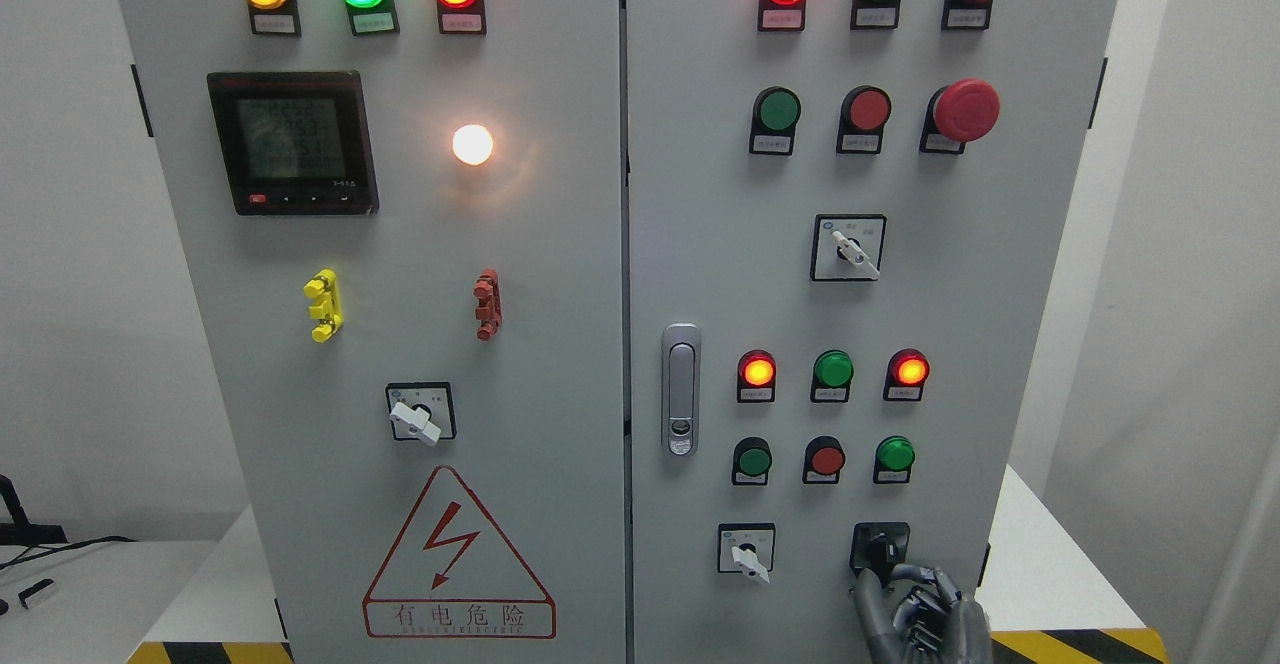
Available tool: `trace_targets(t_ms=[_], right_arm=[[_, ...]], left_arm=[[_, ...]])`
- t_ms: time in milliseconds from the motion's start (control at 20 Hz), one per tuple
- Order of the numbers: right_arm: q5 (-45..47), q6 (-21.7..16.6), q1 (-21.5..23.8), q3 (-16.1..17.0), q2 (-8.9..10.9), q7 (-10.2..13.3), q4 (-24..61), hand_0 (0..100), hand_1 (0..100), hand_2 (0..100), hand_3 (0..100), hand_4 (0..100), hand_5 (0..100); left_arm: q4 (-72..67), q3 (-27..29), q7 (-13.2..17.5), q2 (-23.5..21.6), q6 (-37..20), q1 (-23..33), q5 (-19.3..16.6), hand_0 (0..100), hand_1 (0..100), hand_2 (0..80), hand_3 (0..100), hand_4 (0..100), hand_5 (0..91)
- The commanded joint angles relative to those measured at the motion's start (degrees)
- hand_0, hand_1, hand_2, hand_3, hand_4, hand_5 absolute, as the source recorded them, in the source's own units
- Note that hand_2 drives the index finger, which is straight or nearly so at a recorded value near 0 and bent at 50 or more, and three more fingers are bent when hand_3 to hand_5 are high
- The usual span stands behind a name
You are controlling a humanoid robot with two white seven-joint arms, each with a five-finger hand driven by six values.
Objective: Trip black knob to open circuit
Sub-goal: 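Twist the black knob with the right hand to switch it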
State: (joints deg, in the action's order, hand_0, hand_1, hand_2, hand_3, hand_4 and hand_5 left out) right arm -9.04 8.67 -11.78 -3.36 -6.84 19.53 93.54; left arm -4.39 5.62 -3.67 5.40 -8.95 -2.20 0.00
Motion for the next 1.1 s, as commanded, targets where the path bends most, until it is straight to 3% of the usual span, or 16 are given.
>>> trace_targets(t_ms=[0, 1052], right_arm=[[-0.36, -0.06, 0.00, -0.42, -0.02, -0.10, -0.03, 40, 69, 59, 96, 96, 100], [-0.45, 0.03, 0.00, -0.95, -0.10, -1.07, -0.03, 40, 69, 60, 97, 96, 100]], left_arm=[[0.00, 0.00, -0.02, 0.05, -0.01, 0.00, 0.26, 12, 39, 0.0, 0, 0, 0.0], [0.00, 0.00, -0.02, -0.04, -0.01, 0.00, 0.26, 12, 39, 0.0, 0, 0, 0.0]])
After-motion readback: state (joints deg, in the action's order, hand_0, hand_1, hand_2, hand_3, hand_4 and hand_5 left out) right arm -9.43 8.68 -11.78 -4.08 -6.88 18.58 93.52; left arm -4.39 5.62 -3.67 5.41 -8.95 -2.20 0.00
